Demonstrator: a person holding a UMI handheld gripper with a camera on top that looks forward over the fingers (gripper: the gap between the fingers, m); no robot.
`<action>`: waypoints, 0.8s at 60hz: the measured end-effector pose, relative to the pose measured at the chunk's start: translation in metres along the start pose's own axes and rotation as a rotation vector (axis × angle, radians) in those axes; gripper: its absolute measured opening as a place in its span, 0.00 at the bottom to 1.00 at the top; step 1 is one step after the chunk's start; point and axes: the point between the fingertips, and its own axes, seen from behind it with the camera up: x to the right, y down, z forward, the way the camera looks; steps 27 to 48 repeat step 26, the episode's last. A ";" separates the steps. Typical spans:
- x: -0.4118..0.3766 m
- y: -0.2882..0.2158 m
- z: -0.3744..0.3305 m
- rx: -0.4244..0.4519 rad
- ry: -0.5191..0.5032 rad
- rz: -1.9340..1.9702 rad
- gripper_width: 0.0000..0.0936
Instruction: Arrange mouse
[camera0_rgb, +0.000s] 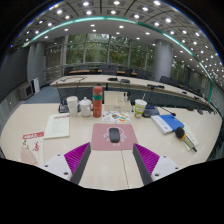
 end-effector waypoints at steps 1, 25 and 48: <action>-0.001 0.001 -0.008 0.005 0.003 0.000 0.92; -0.007 0.014 -0.085 0.035 0.017 0.004 0.92; -0.007 0.014 -0.086 0.033 0.016 0.004 0.92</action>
